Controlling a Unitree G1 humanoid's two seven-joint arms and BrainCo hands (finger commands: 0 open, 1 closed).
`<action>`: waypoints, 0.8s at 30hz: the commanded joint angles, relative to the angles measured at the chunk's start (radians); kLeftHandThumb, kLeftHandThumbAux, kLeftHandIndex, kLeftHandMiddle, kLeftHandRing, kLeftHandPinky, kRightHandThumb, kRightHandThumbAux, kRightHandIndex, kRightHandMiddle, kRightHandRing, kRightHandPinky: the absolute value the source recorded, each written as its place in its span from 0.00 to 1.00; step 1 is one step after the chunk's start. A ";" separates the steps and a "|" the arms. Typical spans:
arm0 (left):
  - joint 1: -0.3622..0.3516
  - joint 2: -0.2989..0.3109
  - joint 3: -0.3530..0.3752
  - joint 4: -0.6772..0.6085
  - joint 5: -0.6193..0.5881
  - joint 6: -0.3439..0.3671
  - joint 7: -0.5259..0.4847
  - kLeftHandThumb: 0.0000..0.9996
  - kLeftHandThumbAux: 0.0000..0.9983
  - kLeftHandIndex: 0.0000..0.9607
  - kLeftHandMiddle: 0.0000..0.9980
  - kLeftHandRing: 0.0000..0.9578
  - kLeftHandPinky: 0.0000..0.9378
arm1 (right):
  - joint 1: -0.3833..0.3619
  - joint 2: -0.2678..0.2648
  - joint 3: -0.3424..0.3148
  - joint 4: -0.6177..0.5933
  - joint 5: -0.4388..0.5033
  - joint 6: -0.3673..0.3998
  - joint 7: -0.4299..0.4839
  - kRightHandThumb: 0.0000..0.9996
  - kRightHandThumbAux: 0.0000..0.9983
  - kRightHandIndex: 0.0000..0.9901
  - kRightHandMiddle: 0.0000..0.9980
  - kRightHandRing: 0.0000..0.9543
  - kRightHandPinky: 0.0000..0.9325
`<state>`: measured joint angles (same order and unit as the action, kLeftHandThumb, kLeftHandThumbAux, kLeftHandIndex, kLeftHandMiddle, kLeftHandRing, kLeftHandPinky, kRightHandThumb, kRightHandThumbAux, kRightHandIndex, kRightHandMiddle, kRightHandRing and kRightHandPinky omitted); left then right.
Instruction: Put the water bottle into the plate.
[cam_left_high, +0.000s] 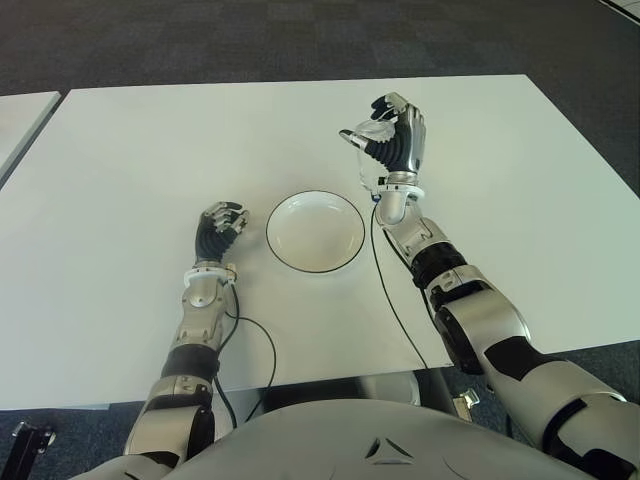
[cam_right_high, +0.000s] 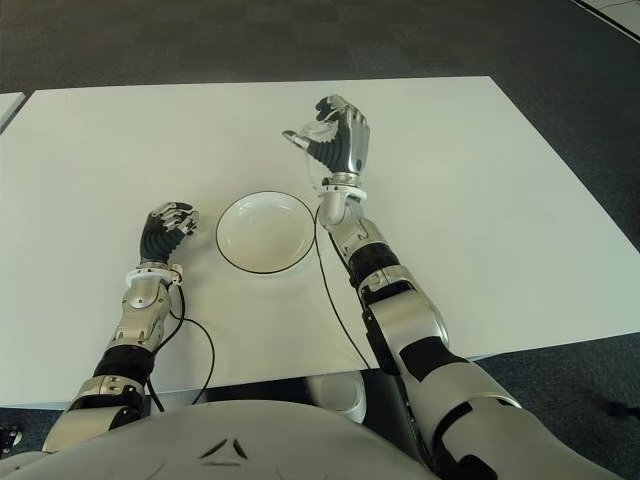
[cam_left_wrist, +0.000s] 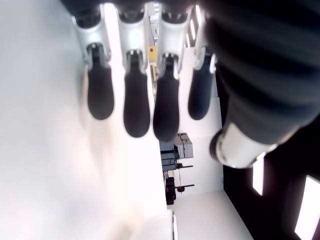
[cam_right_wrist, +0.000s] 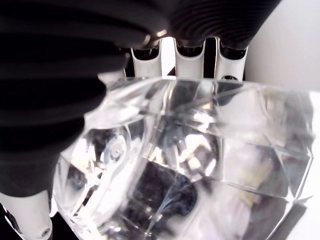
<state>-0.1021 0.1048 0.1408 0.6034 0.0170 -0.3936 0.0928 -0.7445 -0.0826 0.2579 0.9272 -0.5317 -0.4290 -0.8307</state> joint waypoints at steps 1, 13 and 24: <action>0.017 -0.003 -0.003 0.018 -0.002 0.028 -0.005 0.70 0.71 0.45 0.58 0.60 0.59 | -0.030 -0.003 0.027 0.016 -0.012 -0.074 0.048 0.71 0.73 0.44 0.90 0.93 0.94; 0.015 -0.004 -0.005 0.014 0.002 0.040 0.002 0.71 0.71 0.45 0.59 0.60 0.59 | -0.082 -0.012 0.103 0.050 -0.050 -0.207 0.176 0.70 0.73 0.44 0.90 0.94 0.94; 0.014 -0.010 0.000 0.013 0.001 0.050 0.013 0.70 0.71 0.45 0.58 0.60 0.59 | -0.088 -0.017 0.165 0.083 -0.085 -0.267 0.300 0.70 0.73 0.44 0.89 0.93 0.93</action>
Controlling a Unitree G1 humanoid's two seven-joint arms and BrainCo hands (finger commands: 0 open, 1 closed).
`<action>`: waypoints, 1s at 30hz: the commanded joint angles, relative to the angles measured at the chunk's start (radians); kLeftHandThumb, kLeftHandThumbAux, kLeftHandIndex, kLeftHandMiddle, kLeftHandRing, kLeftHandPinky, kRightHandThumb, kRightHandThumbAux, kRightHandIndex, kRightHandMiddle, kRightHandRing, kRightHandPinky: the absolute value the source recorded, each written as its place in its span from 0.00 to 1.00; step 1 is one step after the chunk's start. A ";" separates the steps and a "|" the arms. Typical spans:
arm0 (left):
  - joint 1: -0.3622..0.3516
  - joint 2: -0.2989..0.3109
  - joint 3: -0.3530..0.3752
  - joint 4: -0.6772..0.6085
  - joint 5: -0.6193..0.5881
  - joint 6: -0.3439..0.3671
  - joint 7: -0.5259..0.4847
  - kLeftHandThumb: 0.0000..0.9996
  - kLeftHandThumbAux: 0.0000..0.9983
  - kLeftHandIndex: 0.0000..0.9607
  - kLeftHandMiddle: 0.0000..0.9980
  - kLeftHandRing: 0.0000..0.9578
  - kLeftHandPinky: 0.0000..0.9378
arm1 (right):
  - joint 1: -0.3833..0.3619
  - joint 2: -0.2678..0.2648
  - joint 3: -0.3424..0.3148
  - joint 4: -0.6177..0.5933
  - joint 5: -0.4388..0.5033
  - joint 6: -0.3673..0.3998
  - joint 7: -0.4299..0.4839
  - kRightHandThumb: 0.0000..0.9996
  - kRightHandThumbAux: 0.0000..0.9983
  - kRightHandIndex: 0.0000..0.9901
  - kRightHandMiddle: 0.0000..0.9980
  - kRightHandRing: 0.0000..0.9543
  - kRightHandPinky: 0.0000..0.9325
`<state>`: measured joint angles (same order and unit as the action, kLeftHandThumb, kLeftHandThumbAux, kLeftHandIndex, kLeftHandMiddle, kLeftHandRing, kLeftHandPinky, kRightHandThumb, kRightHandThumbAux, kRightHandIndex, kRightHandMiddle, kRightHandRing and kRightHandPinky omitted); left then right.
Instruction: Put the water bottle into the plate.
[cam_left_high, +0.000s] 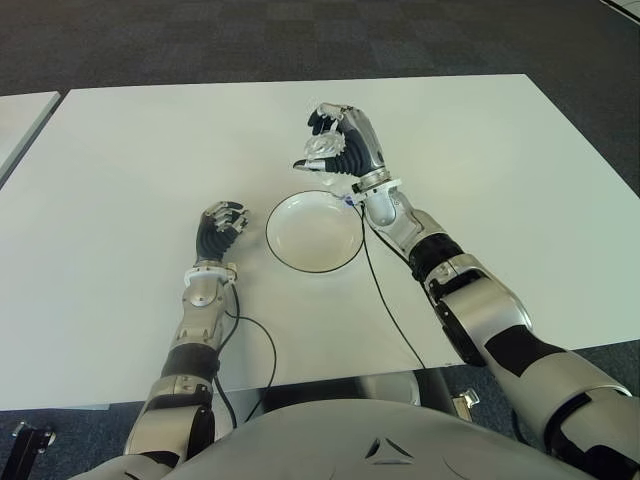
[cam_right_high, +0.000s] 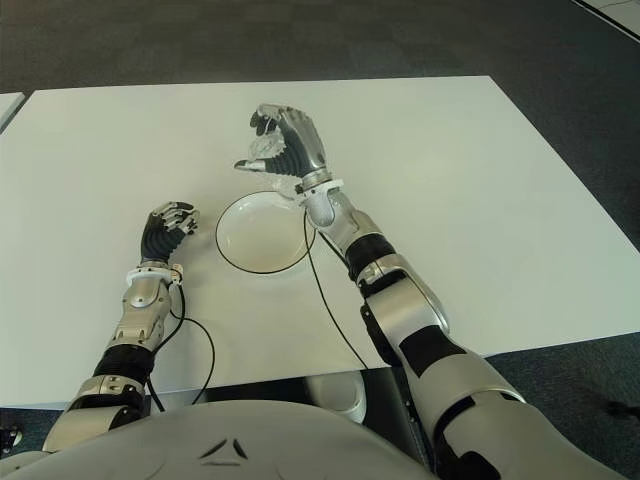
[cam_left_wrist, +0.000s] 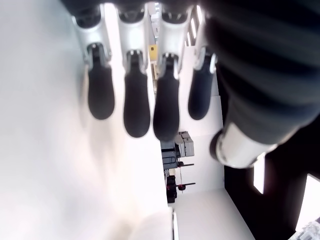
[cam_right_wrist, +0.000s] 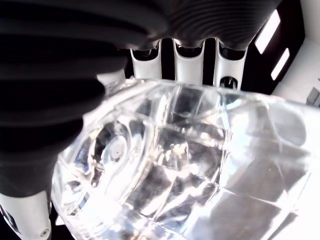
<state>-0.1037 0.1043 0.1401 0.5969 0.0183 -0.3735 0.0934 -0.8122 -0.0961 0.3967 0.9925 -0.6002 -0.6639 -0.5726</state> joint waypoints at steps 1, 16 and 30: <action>0.015 -0.010 0.001 0.022 0.001 0.027 0.014 0.70 0.71 0.45 0.58 0.59 0.59 | -0.020 -0.003 0.035 0.020 -0.021 -0.035 0.060 0.70 0.73 0.44 0.89 0.93 0.93; 0.006 -0.004 0.004 0.043 0.001 0.018 0.019 0.71 0.71 0.45 0.59 0.61 0.59 | 0.001 0.036 0.162 0.051 -0.117 0.010 0.177 0.71 0.72 0.44 0.87 0.90 0.91; 0.028 -0.006 0.009 -0.027 0.006 0.077 0.048 0.71 0.72 0.45 0.59 0.61 0.59 | 0.005 0.032 0.260 0.039 -0.181 0.121 0.370 0.71 0.72 0.44 0.86 0.89 0.89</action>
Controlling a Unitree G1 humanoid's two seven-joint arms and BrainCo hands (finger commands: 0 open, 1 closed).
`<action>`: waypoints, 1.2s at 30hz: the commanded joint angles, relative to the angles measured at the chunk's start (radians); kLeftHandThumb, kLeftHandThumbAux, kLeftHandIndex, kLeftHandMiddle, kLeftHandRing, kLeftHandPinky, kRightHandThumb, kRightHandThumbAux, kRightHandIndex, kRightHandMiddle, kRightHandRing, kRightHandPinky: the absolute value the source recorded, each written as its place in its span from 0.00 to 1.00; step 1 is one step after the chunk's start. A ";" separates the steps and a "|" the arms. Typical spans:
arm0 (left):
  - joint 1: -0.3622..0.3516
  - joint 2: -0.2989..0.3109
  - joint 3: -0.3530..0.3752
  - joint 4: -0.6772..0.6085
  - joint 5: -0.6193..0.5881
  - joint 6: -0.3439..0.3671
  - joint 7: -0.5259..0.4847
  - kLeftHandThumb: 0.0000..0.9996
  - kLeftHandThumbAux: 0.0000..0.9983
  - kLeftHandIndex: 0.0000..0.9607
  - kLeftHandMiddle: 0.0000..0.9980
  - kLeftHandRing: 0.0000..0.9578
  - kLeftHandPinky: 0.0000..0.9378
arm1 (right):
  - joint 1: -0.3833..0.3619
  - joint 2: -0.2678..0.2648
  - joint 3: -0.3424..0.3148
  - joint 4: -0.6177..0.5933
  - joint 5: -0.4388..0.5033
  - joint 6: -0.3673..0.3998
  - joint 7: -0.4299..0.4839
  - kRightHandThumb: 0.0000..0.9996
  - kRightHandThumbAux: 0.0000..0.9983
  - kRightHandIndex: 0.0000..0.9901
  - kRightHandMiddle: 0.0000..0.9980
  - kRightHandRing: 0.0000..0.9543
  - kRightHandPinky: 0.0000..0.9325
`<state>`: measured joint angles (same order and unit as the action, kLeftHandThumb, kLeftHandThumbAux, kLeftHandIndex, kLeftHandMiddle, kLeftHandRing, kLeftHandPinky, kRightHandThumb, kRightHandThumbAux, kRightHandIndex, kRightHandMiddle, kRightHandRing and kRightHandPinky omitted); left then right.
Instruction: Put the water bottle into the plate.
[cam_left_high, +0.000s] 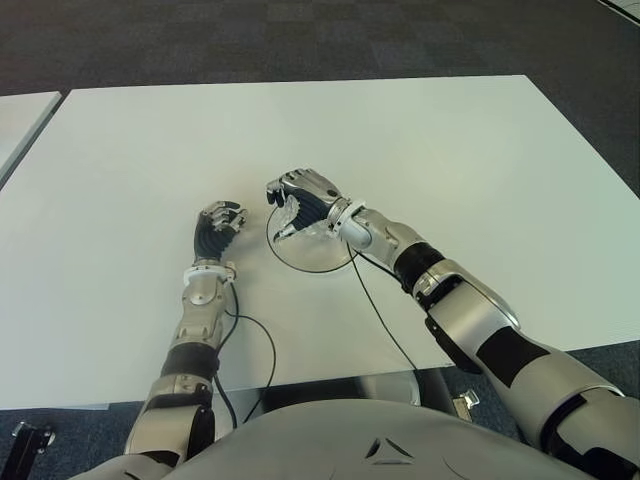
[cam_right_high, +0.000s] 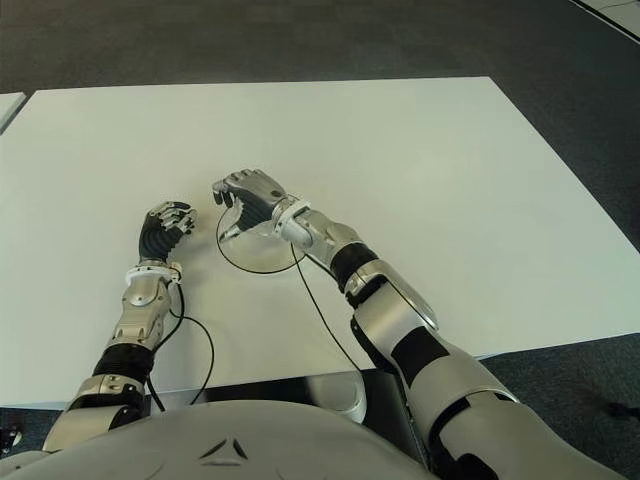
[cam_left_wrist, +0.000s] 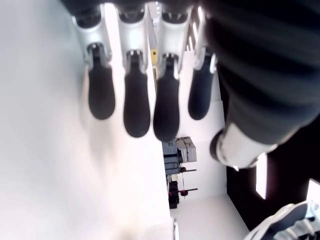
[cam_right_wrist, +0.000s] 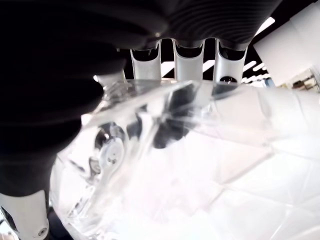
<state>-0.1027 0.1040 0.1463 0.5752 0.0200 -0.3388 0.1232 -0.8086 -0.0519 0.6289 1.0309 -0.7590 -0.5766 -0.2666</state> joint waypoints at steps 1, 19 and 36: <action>0.029 -0.007 0.003 -0.011 0.004 0.044 0.019 0.71 0.72 0.45 0.59 0.61 0.59 | -0.001 -0.014 0.035 0.000 -0.026 0.037 0.078 0.70 0.72 0.44 0.85 0.88 0.88; 0.046 -0.012 0.003 -0.051 0.004 0.079 0.029 0.70 0.72 0.45 0.58 0.60 0.59 | -0.013 -0.027 0.094 -0.023 -0.046 0.118 0.307 0.29 0.61 0.19 0.31 0.36 0.42; 0.045 -0.006 0.000 -0.046 0.002 0.069 0.024 0.71 0.71 0.45 0.58 0.61 0.59 | 0.013 -0.044 0.117 -0.033 -0.074 0.093 0.133 0.07 0.50 0.00 0.00 0.00 0.00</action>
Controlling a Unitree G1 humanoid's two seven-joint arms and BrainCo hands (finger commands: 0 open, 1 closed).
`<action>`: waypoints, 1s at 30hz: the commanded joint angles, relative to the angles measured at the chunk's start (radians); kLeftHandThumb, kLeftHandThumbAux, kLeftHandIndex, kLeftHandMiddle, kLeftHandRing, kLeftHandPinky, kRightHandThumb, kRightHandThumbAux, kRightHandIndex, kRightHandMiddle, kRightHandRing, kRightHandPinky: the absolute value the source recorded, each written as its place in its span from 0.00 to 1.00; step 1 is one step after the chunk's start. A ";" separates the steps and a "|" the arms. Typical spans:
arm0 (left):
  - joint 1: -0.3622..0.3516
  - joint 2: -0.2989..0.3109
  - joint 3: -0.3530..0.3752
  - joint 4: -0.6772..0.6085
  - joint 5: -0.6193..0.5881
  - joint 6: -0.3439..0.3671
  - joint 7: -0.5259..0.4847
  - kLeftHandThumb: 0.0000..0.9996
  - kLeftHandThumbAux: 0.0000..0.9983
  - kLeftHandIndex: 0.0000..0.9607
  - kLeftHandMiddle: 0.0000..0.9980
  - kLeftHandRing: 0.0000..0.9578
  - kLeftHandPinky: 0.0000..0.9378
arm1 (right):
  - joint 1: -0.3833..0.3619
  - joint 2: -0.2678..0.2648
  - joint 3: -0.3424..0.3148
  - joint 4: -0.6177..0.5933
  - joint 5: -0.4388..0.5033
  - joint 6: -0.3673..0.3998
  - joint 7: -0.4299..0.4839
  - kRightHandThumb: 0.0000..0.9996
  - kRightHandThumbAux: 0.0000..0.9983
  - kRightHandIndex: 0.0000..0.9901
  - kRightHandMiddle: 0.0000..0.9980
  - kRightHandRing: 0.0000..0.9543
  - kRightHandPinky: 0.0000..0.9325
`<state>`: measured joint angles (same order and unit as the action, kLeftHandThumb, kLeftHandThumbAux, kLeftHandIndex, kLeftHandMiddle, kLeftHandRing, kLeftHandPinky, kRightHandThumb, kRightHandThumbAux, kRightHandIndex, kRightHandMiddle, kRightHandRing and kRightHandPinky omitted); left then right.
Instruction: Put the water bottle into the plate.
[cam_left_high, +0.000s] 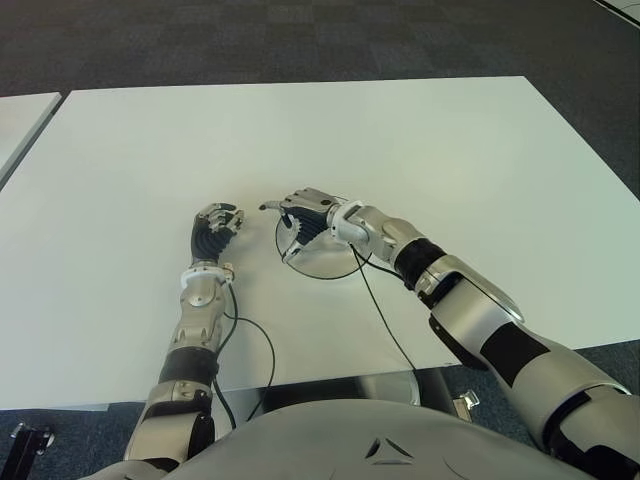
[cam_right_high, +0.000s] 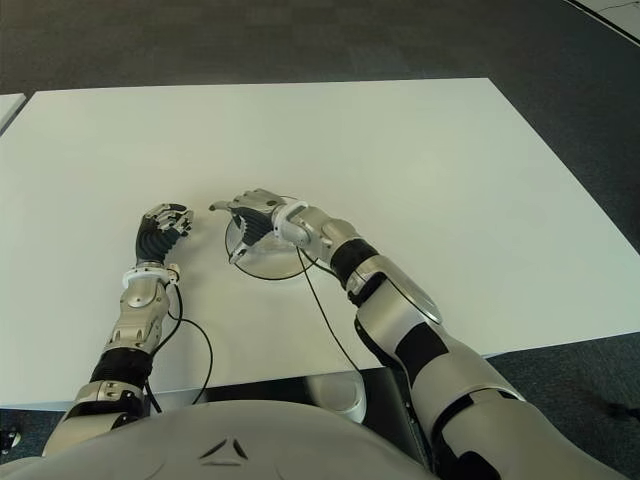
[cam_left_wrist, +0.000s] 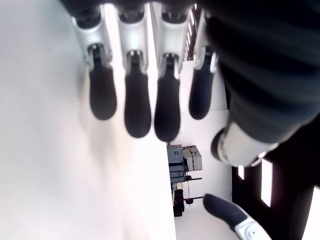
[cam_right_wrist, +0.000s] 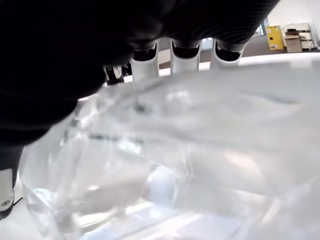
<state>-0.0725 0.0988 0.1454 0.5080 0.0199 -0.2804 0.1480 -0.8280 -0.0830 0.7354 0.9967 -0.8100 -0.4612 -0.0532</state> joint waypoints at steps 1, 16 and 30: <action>0.014 0.000 0.001 0.023 0.002 0.010 -0.002 0.71 0.72 0.45 0.58 0.60 0.59 | 0.036 -0.015 0.010 0.000 -0.025 -0.032 -0.104 0.06 0.48 0.00 0.00 0.00 0.00; 0.015 0.002 -0.002 0.029 -0.001 -0.001 -0.010 0.70 0.72 0.45 0.58 0.60 0.59 | 0.045 -0.025 0.046 0.017 -0.122 -0.070 -0.487 0.06 0.41 0.00 0.00 0.00 0.00; 0.010 0.006 -0.002 0.031 -0.002 0.013 -0.010 0.71 0.72 0.45 0.59 0.61 0.59 | 0.079 -0.031 -0.005 0.059 -0.087 -0.120 -0.762 0.02 0.41 0.00 0.00 0.00 0.00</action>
<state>-0.0716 0.1022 0.1422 0.5142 0.0196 -0.2920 0.1478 -0.7822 -0.1037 0.7635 1.0401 -0.9336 -0.5426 -0.7697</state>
